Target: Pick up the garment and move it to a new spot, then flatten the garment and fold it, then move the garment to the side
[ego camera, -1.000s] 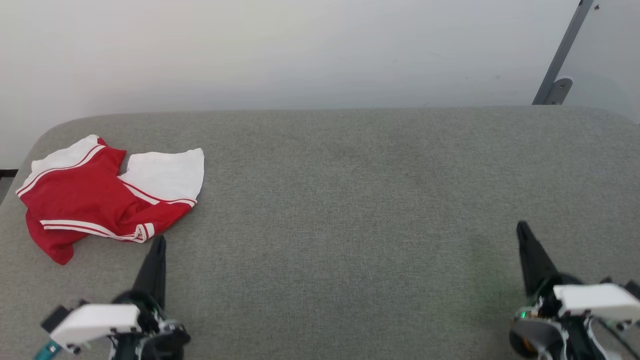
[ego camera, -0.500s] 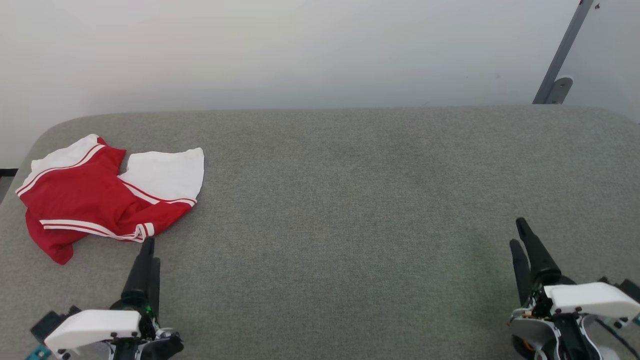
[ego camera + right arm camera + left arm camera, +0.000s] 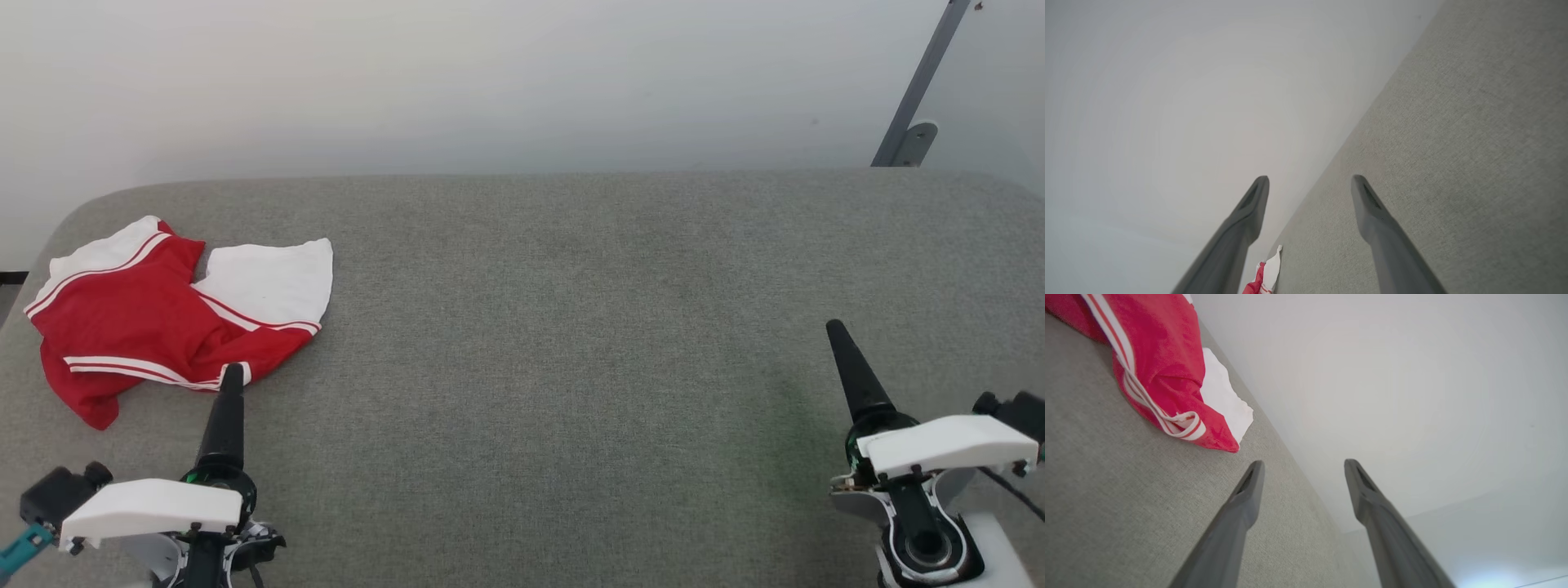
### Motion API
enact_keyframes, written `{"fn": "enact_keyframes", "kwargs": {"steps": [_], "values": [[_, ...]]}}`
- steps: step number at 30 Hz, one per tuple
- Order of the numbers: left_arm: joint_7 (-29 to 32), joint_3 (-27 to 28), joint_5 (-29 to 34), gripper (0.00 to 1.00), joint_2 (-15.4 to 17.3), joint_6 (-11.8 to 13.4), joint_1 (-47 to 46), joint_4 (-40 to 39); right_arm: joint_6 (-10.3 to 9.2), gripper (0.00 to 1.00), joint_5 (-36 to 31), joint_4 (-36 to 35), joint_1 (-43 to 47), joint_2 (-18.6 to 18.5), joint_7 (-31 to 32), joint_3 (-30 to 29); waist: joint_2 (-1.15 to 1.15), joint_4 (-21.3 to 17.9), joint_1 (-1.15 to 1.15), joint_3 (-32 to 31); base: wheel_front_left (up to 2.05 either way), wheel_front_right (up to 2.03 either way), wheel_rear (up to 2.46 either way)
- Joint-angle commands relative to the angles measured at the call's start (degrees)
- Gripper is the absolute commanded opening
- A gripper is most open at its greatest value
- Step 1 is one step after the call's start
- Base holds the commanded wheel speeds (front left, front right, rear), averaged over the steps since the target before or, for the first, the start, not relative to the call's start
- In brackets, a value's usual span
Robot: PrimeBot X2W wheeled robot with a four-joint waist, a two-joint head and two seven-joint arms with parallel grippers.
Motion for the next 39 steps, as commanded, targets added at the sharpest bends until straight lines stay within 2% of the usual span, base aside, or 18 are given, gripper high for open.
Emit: {"fn": "enact_keyframes", "kwargs": {"steps": [1, 13, 20, 39], "values": [[-0.74, 0.14, 3.70, 1.00, 0.98, 0.24, -2.13, -1.29, 0.22, 1.00, -2.81, -0.53, -2.46, -0.92, -0.75, 0.53, 0.00, 0.00, 0.00, 0.04, 0.00, 0.00, 0.00], [-3.31, -2.31, 20.08, 1.00, 3.43, 1.92, -2.53, -2.05, 0.23, 1.00, -18.29, 1.54, -5.10, -2.52, -3.35, 1.43, 0.00, 0.03, 0.00, 0.36, 0.00, 0.00, 0.00], [-4.70, -3.51, 25.92, 1.00, 4.57, 2.59, -2.88, -1.98, 0.24, 1.00, -27.24, 2.74, -6.43, -2.83, -4.71, 1.66, 0.00, 0.02, 0.00, 0.48, 0.00, 0.00, 0.00], [-7.77, -6.26, 38.22, 1.00, 7.04, 4.22, -3.53, -1.20, 0.26, 1.00, -45.87, 4.25, -8.59, -2.85, -7.81, 0.60, 0.00, 0.17, 0.00, 0.56, 0.00, 0.00, 0.00]]}}
